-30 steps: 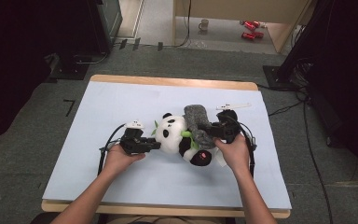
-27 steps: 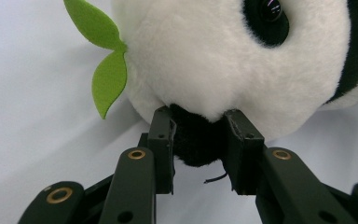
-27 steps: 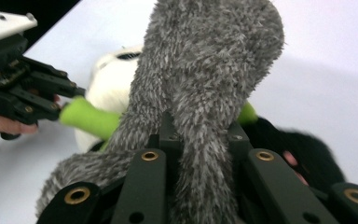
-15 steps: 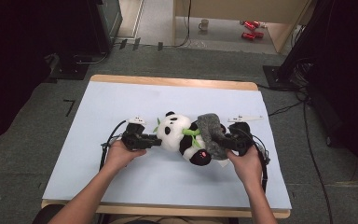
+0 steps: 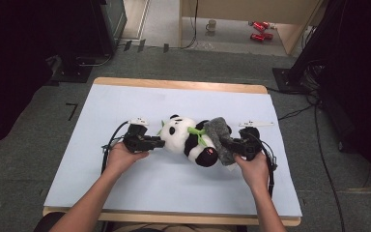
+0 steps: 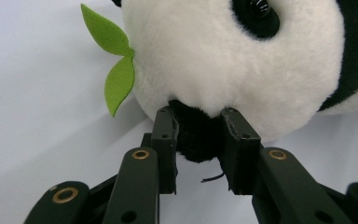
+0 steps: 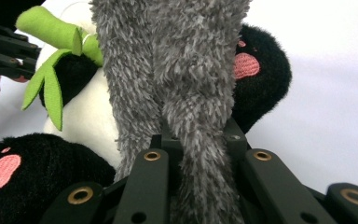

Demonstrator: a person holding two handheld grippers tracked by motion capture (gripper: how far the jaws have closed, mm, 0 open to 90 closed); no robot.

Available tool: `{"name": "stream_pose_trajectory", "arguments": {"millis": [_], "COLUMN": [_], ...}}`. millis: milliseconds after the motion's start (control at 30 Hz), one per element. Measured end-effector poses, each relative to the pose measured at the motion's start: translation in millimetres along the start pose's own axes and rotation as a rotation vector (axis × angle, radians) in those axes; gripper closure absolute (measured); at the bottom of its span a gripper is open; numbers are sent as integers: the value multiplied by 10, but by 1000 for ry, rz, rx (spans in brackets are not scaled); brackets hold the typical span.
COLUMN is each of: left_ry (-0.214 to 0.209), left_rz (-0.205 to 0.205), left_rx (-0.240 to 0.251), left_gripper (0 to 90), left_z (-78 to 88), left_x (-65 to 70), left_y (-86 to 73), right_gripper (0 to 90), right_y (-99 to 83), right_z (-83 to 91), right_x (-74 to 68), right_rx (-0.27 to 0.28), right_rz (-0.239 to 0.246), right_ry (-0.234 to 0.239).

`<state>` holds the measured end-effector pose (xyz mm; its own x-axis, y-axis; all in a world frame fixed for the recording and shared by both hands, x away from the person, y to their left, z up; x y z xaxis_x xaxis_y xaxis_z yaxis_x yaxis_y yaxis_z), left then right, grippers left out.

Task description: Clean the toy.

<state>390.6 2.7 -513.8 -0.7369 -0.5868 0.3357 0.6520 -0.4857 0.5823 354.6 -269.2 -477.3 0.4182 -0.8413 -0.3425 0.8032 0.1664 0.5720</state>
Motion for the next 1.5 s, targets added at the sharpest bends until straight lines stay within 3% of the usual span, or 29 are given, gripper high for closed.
{"name": "stream_pose_trajectory", "arguments": {"millis": [133, 233, 367, 533, 667, 767, 833, 967, 1067, 1400, 1500], "left_ry": [29, 16, 18, 8, -12, -18, -22, -23, -18, -4, 3], "left_rz": [8, 23, 11, 17, 42, 48, 50, 51, 54, 39, 36], "left_rx": [-1, 14, 25, 19, 9, 3, -1, -4, -4, -10, -13], "left_gripper": [709, 715, 722, 731, 733, 738, 740, 741, 741, 739, 737], "left_z": [76, 108, 112, 111, 104, 82, 70, 59, 56, 43, 38], "left_x": [-92, -126, -109, -113, -115, -109, -103, -102, -98, -93, -90], "left_y": [-21, -32, -33, -39, -40, -27, -20, -19, -25, -80, -111], "right_gripper": [781, 781, 781, 781, 781, 782, 783, 782, 782, 779, 778], "right_y": [90, 131, 113, 33, -85, -112, -87, 46, 139, 295, 314], "right_z": [-93, -166, -172, -138, -67, 62, 158, 391, 464, 206, 126], "right_x": [-45, -48, 24, 53, 157, 185, 153, -4, -119, -497, -548], "right_rx": [9, 19, 25, 2, -54, -43, -21, 65, 101, 50, 26], "right_rz": [21, 41, 39, 33, 25, -30, -23, -19, -10, 101, 109], "right_ry": [3, -11, -13, -18, -77, -23, -14, 56, 96, 130, 140]}}
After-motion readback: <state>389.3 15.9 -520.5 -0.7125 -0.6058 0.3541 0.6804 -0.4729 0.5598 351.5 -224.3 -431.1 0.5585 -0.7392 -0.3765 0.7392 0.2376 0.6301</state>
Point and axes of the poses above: each handheld gripper's, and its own axes: z roughly backward along the jaws, y roughly out of its top, x roughly to its right, the point moved 8 cm from there along -z, roughly forward along the jaws, and after that the axes turned 9 degrees about -x, right-handed, at the moved point
